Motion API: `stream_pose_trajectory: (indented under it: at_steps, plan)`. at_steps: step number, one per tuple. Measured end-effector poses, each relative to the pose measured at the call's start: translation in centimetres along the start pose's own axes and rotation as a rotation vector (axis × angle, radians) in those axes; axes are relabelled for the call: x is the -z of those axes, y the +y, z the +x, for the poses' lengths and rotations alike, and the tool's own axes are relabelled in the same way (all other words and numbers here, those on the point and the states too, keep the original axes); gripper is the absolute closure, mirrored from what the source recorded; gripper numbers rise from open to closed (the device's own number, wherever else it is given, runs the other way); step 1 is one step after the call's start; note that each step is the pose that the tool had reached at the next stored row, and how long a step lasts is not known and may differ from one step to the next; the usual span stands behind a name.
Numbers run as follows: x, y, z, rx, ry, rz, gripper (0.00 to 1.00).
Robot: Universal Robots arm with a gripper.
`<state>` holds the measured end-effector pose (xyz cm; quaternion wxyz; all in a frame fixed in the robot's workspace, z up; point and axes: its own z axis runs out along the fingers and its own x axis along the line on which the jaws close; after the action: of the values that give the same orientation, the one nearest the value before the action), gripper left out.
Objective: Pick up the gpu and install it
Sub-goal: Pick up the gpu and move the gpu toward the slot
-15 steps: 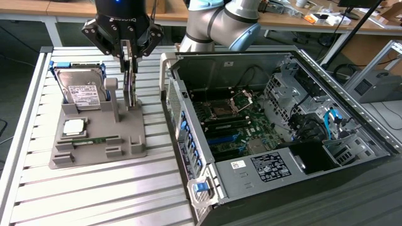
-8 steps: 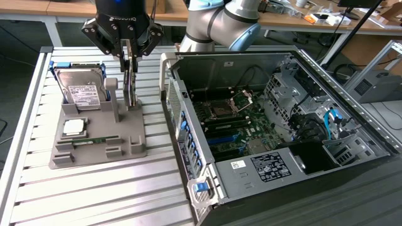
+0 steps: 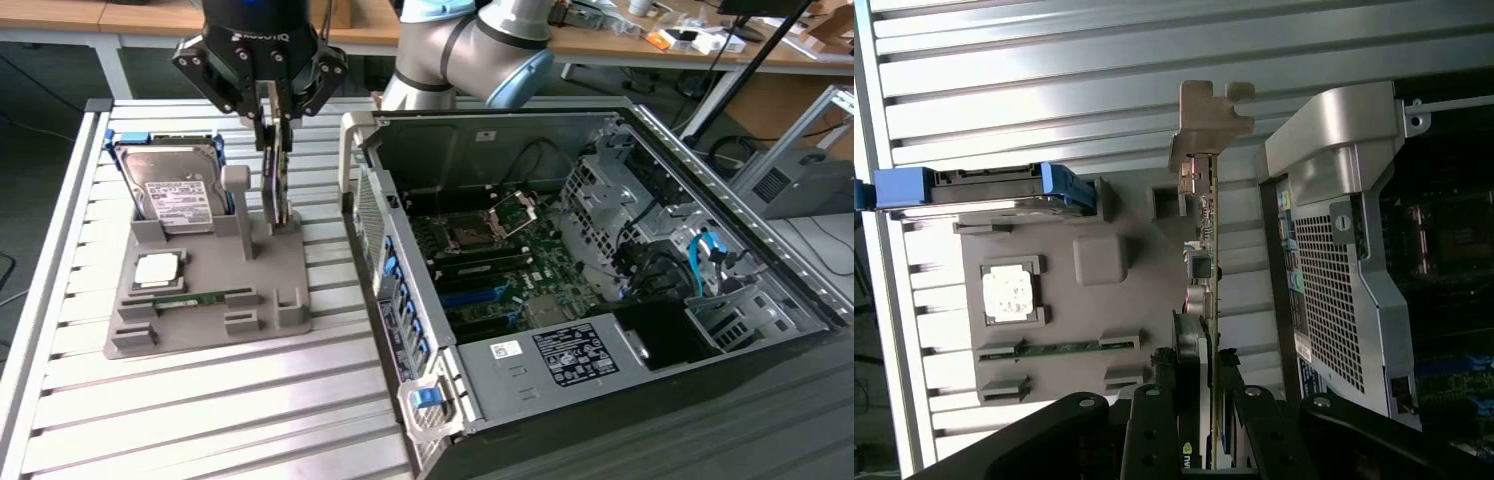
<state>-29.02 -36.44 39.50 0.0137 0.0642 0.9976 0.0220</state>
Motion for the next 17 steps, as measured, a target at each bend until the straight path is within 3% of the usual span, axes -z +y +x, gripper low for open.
stream_pose_trajectory:
  at_steps: [17]
  plan:
    - [0.35,0.02,-0.01,0.0,0.0,0.0,0.73]
